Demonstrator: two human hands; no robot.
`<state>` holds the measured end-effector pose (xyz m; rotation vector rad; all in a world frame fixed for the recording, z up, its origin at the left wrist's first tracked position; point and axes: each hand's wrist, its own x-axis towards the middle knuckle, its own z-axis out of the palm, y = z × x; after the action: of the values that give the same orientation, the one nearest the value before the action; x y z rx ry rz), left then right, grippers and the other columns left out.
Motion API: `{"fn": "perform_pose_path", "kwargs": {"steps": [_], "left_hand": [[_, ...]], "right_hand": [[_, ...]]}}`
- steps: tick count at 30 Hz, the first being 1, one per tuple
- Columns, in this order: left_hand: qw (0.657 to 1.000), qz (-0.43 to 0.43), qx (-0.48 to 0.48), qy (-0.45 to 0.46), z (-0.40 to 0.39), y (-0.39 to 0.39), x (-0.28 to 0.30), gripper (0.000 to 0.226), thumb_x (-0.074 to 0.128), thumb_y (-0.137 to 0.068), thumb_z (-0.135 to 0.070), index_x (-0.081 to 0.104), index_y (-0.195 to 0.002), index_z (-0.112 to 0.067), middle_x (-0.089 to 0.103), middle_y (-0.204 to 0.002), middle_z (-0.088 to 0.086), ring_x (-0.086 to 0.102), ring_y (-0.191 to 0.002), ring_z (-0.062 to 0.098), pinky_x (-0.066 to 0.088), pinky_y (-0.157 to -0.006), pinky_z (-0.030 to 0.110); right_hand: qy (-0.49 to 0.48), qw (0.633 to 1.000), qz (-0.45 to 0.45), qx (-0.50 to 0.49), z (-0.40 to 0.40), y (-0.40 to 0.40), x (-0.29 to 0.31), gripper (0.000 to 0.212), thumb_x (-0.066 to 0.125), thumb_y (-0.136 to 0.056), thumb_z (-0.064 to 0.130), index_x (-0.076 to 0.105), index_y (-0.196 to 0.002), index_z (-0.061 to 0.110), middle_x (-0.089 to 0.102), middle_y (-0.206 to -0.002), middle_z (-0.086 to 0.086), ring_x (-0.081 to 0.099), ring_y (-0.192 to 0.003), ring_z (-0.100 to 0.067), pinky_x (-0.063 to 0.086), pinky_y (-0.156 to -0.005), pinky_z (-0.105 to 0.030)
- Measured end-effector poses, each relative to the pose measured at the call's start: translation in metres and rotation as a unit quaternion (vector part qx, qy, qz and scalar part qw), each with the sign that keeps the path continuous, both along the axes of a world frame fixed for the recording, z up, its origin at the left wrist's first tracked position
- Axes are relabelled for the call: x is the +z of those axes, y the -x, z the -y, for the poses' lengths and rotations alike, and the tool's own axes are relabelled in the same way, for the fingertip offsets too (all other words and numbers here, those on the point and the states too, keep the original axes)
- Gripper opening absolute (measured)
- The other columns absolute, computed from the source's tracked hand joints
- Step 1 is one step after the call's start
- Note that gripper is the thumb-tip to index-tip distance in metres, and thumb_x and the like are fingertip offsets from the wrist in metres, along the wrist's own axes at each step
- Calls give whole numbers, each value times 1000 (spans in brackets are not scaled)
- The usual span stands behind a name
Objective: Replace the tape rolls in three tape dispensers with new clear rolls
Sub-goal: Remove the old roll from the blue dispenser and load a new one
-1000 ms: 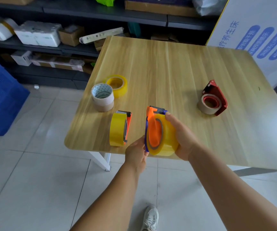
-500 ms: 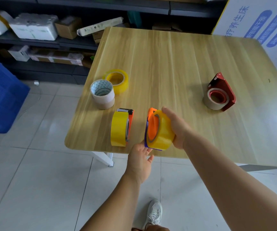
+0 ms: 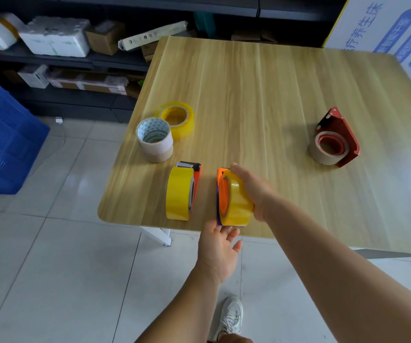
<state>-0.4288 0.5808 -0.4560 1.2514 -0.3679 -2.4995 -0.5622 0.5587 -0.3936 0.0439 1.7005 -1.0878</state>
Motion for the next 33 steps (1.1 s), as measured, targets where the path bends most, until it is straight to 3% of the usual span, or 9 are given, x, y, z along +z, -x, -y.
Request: {"fn": "perform_pose_path", "kwargs": {"steps": [4, 8, 12, 16, 19, 26, 28, 30, 33], "left_hand": [[1000, 7, 2, -4, 4, 1, 1, 42, 34, -94, -44, 57, -124, -25, 59, -122, 0, 52, -107, 16, 31, -98, 41], [1000, 16, -6, -11, 12, 0, 6, 43, 31, -96, -42, 53, -128, -24, 57, -127, 3, 51, -112, 19, 29, -99, 41], [1000, 17, -24, 1, 15, -2, 11, 41, 27, -99, -37, 51, -129, -21, 54, -132, 4, 46, -121, 21, 28, -105, 43], [994, 18, -91, 52, 11, -10, 12, 39, 34, -97, -32, 46, -131, -16, 47, -142, 2, 42, -130, 19, 25, -114, 46], [996, 49, -67, -32, 16, -15, 16, 51, 26, -99, -43, 47, -130, -9, 48, -141, 8, 44, -125, 22, 29, -111, 44], [988, 138, -60, 14, 17, -11, 42, 54, 35, -97, -49, 34, -141, -18, 41, -145, 11, 43, -130, 30, 36, -103, 41], [981, 165, -76, 73, 19, -8, 48, 45, 41, -95, -48, 37, -135, -26, 47, -132, 5, 48, -124, 28, 38, -102, 41], [966, 187, -105, 143, 19, -6, 49, 18, 46, -94, -45, 50, -107, -33, 52, -100, -7, 55, -99, 20, 40, -93, 38], [939, 244, -125, 210, 20, -4, 54, 18, 50, -91, -42, 50, -75, -35, 50, -76, -11, 53, -78, 15, 41, -79, 34]], "right_hand": [[-9, 1000, 8, 14, 5, -4, -2, 49, 66, -73, 61, 62, -94, 17, 68, -84, -9, 67, -70, -25, 55, -63, -33], [-34, 999, -14, 12, 11, -6, -8, 55, 67, -69, 64, 60, -97, 17, 68, -98, -12, 67, -89, -29, 54, -85, -42], [-37, 999, -22, 0, 16, -8, -10, 51, 68, -68, 63, 59, -89, 17, 66, -86, -9, 65, -72, -25, 53, -66, -34], [-43, 998, -40, -9, 19, -8, -16, 49, 67, -68, 62, 58, -87, 18, 66, -91, -8, 64, -77, -24, 53, -71, -35], [-42, 998, -47, -2, 19, -9, -17, 45, 66, -69, 62, 57, -83, 19, 63, -81, -5, 61, -68, -21, 47, -60, -30], [-54, 995, -88, 16, 22, -16, -11, 48, 61, -67, 64, 55, -81, 19, 62, -85, -6, 62, -76, -24, 52, -78, -37], [-63, 992, -102, 27, 22, -17, -8, 53, 59, -65, 68, 56, -83, 18, 62, -90, -6, 64, -85, -26, 53, -88, -40], [-64, 991, -107, 37, 20, -18, -3, 57, 57, -66, 72, 57, -82, 17, 62, -89, -6, 64, -86, -25, 53, -88, -39], [-64, 993, -96, 24, 14, -18, 5, 55, 50, -75, 71, 52, -73, 17, 53, -70, -3, 55, -61, -19, 47, -60, -28]]}}
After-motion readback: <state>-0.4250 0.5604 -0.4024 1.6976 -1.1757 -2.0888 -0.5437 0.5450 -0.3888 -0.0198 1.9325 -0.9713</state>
